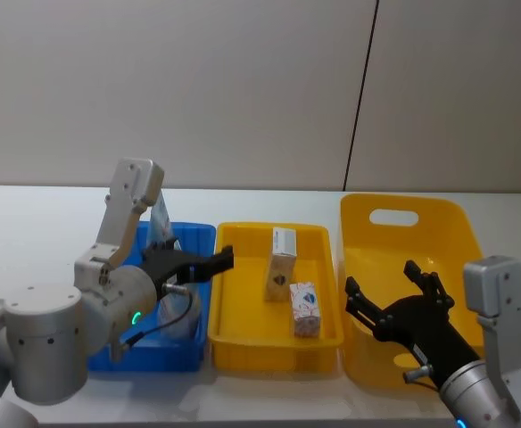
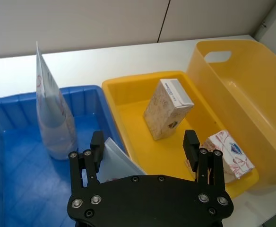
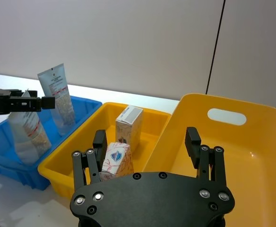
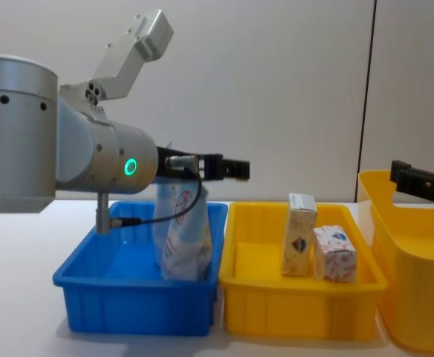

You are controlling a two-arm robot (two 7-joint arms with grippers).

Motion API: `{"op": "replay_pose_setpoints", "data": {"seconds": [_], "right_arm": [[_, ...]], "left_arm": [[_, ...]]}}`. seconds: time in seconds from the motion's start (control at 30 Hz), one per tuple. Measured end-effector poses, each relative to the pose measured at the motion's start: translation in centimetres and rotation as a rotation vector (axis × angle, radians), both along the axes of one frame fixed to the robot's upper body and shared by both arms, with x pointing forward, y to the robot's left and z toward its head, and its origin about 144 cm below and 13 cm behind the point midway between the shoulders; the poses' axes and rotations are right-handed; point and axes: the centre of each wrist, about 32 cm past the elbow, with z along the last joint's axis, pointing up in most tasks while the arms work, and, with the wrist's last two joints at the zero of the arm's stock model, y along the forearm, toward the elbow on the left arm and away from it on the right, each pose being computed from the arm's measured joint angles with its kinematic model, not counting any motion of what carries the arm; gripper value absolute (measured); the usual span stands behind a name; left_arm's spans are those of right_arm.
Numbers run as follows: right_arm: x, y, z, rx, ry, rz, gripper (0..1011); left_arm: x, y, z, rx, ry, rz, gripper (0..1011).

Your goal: Bimanual collaborative sorting of washing and personal care products

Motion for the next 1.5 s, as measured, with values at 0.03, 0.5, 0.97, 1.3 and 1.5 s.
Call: {"op": "replay_pose_setpoints", "data": {"seconds": [0.03, 0.5, 0.97, 1.3, 1.5], "right_arm": [[0.0, 0.0, 0.0, 0.000, 0.000, 0.000, 1003], [0.0, 0.0, 0.0, 0.000, 0.000, 0.000, 1003], [0.0, 0.0, 0.0, 0.000, 0.000, 0.000, 1003], [0.0, 0.0, 0.0, 0.000, 0.000, 0.000, 1003], [0.0, 0.0, 0.0, 0.000, 0.000, 0.000, 1003]], "left_arm": [[-0.1, 0.0, -0.1, 0.001, 0.004, 0.005, 1001], [-1.8, 0.1, -0.7, 0.014, 0.036, 0.098, 1001], [-2.6, 0.2, -1.6, 0.029, 0.059, 0.126, 1001], [-2.7, 0.2, -1.9, 0.035, 0.068, 0.130, 1002], [-2.7, 0.2, -2.0, 0.037, 0.070, 0.131, 1001]]}}
